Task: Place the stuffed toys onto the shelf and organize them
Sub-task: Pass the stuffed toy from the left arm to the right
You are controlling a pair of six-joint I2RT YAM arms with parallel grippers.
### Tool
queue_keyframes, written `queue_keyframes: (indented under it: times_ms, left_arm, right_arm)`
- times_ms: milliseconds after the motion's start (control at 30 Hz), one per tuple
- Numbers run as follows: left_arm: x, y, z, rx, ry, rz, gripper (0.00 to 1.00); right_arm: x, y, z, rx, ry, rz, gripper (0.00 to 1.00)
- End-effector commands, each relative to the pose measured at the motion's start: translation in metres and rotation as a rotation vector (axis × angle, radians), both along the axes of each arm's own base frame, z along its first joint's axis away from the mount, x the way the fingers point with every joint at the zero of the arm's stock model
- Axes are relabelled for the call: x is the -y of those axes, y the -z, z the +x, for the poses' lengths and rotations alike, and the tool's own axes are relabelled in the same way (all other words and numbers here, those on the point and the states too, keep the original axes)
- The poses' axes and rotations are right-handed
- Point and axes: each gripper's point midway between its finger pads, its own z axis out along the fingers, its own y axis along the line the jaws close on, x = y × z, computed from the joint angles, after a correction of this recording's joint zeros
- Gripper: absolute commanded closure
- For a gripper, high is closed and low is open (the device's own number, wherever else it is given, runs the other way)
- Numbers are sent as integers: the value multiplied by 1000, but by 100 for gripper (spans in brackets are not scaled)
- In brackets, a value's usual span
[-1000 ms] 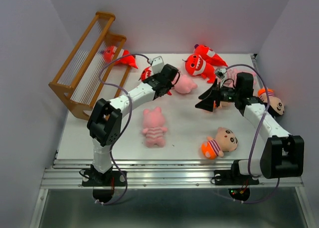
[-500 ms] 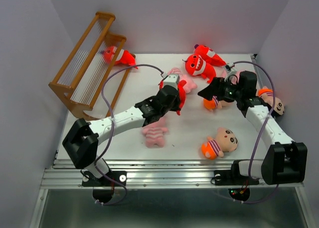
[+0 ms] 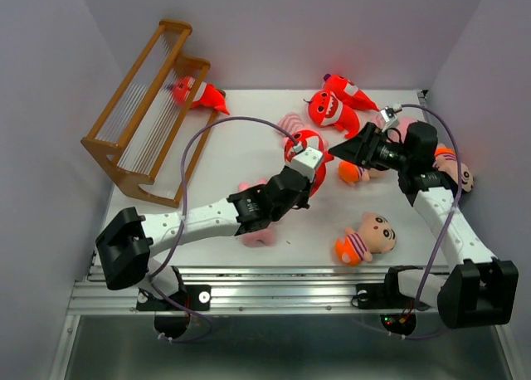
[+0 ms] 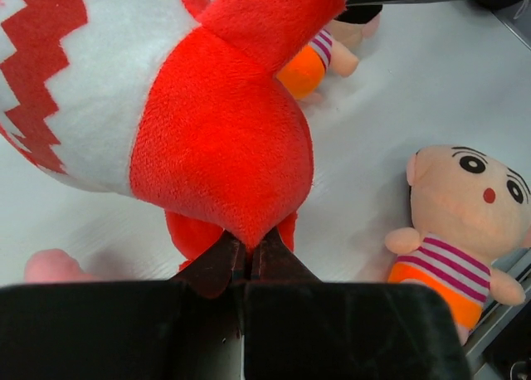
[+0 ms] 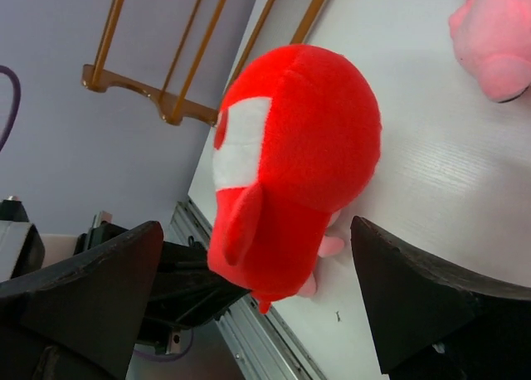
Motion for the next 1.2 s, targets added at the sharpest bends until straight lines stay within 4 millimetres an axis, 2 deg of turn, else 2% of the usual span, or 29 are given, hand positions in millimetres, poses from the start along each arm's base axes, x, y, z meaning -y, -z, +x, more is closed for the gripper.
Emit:
queue_keyframes:
  times_ms: [0,67,100,133,200,233,367,400,433,500,533,600,633,667,700,733,767,800,833,867,900,933,967,1033,1100,1167]
  left_arm:
    - [14,-49,-8,95,28,-92,100]
    - [23,-57,-10,102,49,-105,100]
    - [28,-51,-11,96,56,-88,100]
    - [34,-58,-14,100,65,-99,100]
    - [40,-56,-14,101,56,-93,100]
    - [43,-62,-15,105,55,-106,100]
    - [50,-72,-17,112,53,-141,100]
    - [53,-74,-19,111,58,-147,100]
    - [54,-75,-18,113,60,-149,100]
    - [57,-76,-20,110,66,-156,100]
    - [57,-76,-20,108,69,-158,100]
    - [57,-77,-21,97,65,-178,100]
    - [57,-77,-22,92,64,-187,99]
    - [56,-72,-23,65,52,-203,93]
    - [51,-78,-23,54,37,-241,63]
    - [47,-80,-24,31,29,-276,47]
    - [39,-79,-33,-27,45,-344,34]
    - [36,-93,-36,-30,62,-436,13]
    - [26,-94,-33,-46,57,-492,1]
    - [11,-95,-40,-66,78,-561,1]
    - [4,-94,-40,-120,61,-623,1]
    - [-5,-93,-38,-136,53,-650,1]
    - [-19,-90,-35,-141,45,-674,1]
    - [-30,-81,-32,-164,20,-690,1]
    - [-41,-86,-24,-152,2,-723,1]
    - [-47,-82,-20,-165,-8,-761,1]
  right_arm:
    - [-7,-14,-17,42,-20,-16,0]
    - [-13,-13,-22,26,-51,-19,0]
    - [-22,-16,-25,35,-75,-25,0]
    - [-25,-12,-26,36,-83,-40,0]
    - [-32,-4,-26,36,-77,-72,0]
    - [-30,5,-24,25,-68,-94,0]
    - [-25,21,-17,29,-19,-159,3]
    - [-24,21,-15,39,-14,-161,8]
    - [-25,21,-16,45,-18,-158,22]
    - [-28,17,-16,73,-36,-142,40]
    - [-30,14,-18,84,-57,-132,57]
    - [-32,9,-18,105,-71,-122,75]
    - [-33,6,-19,118,-87,-121,94]
    - [-34,3,-21,132,-104,-118,99]
    - [-32,-4,-21,144,-112,-108,99]
    - [-29,-6,-20,149,-117,-103,99]
    - [-26,-15,-19,159,-130,-86,99]
    - [-17,-16,-18,143,-158,-58,99]
    - [-13,-20,-18,124,-174,-32,99]
    - [-9,-24,-16,130,-195,-5,99]
    - [-4,-27,-14,140,-216,22,99]
    - [-1,-32,-22,101,-273,85,99]
    - [-2,-36,-18,150,-303,97,99]
    - [-4,-45,-21,180,-335,132,99]
    - [-6,-54,-26,193,-349,180,99]
    - [-7,-72,-39,209,-375,263,99]
